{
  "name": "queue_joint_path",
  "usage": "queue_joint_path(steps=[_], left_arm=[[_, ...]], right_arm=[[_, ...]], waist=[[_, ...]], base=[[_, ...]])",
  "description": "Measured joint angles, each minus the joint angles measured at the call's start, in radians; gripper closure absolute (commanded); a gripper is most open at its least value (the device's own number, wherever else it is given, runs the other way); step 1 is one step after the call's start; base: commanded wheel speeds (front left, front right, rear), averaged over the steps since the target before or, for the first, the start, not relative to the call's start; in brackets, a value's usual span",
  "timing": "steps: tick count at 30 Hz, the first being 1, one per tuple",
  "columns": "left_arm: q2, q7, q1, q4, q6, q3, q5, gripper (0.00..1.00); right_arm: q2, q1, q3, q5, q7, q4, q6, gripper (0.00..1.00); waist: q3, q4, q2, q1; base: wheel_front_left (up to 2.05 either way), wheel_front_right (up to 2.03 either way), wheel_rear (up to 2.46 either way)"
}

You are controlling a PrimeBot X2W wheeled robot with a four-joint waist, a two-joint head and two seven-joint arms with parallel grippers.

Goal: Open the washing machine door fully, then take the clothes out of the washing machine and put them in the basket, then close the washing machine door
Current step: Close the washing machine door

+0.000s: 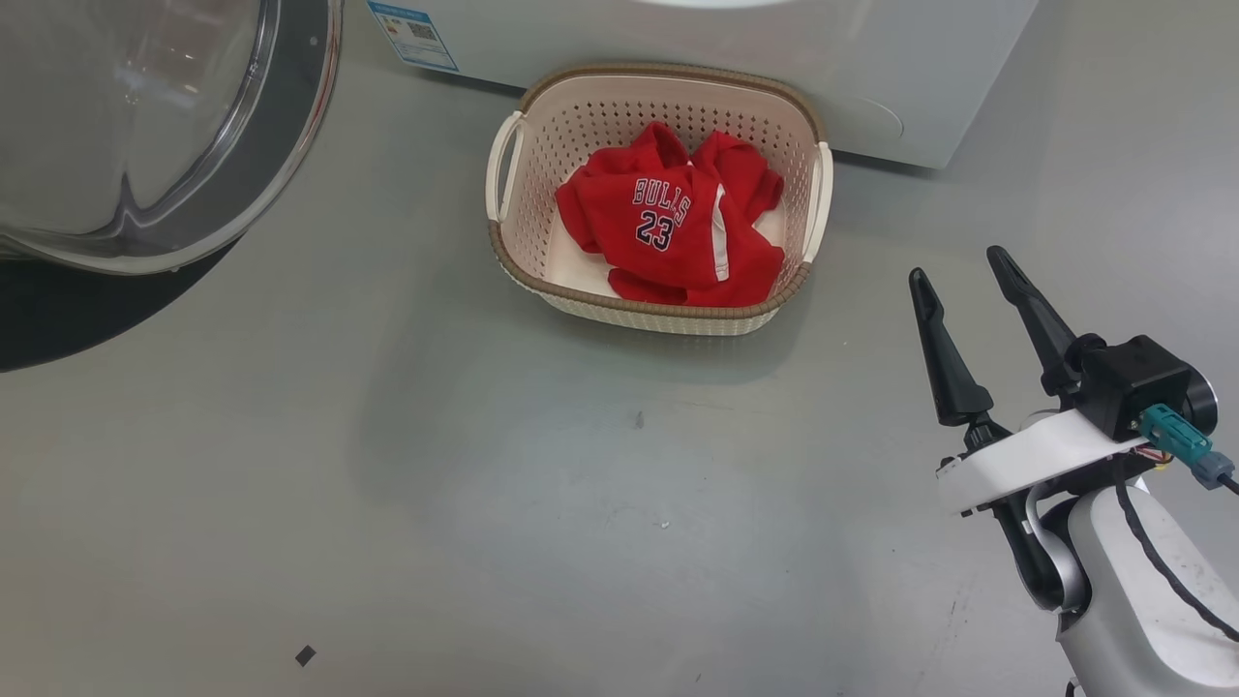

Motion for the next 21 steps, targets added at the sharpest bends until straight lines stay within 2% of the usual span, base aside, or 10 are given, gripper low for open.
queue_joint_path(steps=[7,12,19,21], left_arm=[[0.010,0.087,0.005,0.001,-0.002,-0.055,0.017,1.00],[-0.008,0.151,0.010,0.002,-0.011,-0.089,0.034,1.00],[-0.020,0.224,0.027,0.002,-0.044,-0.122,0.034,1.00],[-0.024,0.276,0.034,0.001,-0.057,-0.137,0.034,1.00]], right_arm=[[0.001,0.000,0.000,0.000,-0.003,0.003,0.000,0.00],[0.002,0.000,0.000,0.000,-0.006,0.006,0.000,0.00],[0.006,0.000,0.000,0.002,-0.013,0.026,0.000,0.00],[0.014,0.000,0.004,0.002,-0.014,0.036,0.000,0.00]], waist=[[-0.006,0.003,0.0000,0.0000],[-0.013,0.006,0.0000,0.0000],[-0.032,0.010,0.0000,0.0000],[-0.045,0.012,0.0000,0.0000]], base=[[0.00,0.00,0.00],[0.00,0.00,0.00],[0.00,0.00,0.00],[0.00,0.00,0.00]])
